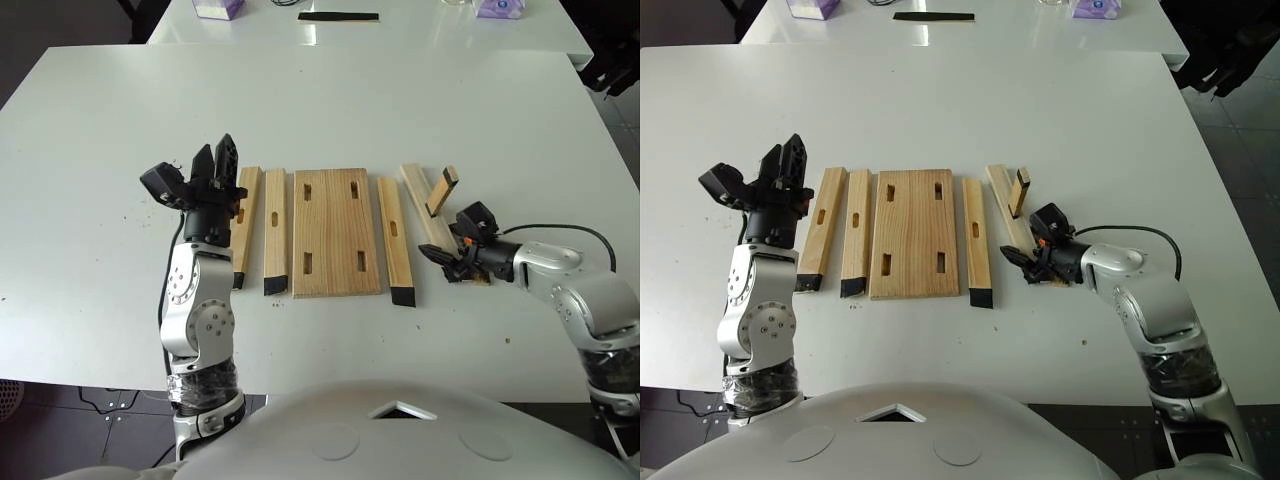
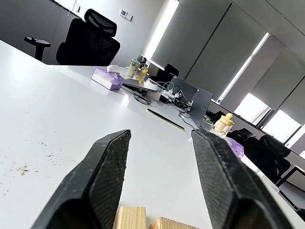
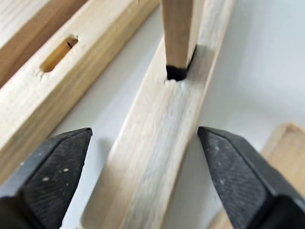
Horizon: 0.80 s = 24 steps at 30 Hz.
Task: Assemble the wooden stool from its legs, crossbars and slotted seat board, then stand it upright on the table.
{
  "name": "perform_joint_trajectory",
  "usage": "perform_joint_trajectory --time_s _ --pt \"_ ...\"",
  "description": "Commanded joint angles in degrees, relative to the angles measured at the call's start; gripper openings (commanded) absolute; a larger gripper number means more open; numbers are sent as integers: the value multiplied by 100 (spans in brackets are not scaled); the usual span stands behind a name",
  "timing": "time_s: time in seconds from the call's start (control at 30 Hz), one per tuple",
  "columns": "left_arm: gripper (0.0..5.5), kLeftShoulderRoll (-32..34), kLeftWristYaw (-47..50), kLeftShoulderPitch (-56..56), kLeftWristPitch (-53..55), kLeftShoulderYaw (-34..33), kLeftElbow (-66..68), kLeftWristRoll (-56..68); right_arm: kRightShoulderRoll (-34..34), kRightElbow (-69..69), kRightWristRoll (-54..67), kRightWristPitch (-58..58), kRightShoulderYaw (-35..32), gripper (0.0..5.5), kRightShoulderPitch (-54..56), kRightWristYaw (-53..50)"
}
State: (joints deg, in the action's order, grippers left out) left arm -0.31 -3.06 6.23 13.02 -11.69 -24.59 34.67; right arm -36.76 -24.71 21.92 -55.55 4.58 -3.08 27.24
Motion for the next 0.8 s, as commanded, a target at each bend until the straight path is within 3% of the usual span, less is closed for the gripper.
perform_joint_trajectory --time_s 0.03,0.17,0.57,0.8 --pt "236 20 11 72 22 -33 -48 -11 64 -85 -237 -59 51 410 -423 -282" --pt "236 40 18 19 58 -40 -17 -7 268 -171 -452 62 97 387 -815 -640" --pt "236 222 3 -153 259 -130 35 62 1039 -335 -623 37 41 211 -1206 -1409" --pt "236 289 26 -307 349 -240 66 111 1613 -446 -414 43 -321 206 -901 -1732"
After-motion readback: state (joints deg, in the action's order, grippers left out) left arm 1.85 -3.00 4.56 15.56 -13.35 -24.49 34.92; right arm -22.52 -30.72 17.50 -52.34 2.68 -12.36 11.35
